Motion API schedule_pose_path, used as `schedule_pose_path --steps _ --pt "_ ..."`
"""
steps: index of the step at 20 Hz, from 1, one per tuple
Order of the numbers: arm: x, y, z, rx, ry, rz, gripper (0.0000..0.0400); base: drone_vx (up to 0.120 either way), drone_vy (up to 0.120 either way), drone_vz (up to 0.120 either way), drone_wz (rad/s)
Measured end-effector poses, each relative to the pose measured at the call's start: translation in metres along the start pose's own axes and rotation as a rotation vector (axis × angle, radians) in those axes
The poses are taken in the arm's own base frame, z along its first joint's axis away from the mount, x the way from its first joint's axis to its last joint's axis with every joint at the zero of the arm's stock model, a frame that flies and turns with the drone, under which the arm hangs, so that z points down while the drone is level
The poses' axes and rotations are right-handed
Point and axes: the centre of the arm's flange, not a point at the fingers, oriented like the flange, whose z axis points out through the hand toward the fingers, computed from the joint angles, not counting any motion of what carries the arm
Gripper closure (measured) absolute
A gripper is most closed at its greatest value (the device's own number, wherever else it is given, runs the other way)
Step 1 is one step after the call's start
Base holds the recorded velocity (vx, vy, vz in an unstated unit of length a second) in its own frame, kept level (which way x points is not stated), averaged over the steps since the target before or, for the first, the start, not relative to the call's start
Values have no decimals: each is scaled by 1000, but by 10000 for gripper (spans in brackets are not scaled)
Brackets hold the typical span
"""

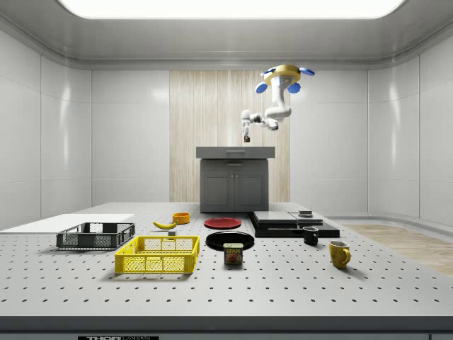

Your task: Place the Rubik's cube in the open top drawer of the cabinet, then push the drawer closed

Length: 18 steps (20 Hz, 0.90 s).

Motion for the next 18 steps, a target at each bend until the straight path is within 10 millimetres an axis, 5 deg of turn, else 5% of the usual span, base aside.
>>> schedule_pose_path --steps 8,11,18 --pt "0 0 0 0 0 0 75 0 -120 -100 0" --pt "0 0 0 0 0 0 75 0 -120 0 0" --pt "0 0 19 0 0 0 75 0 0 0 0"
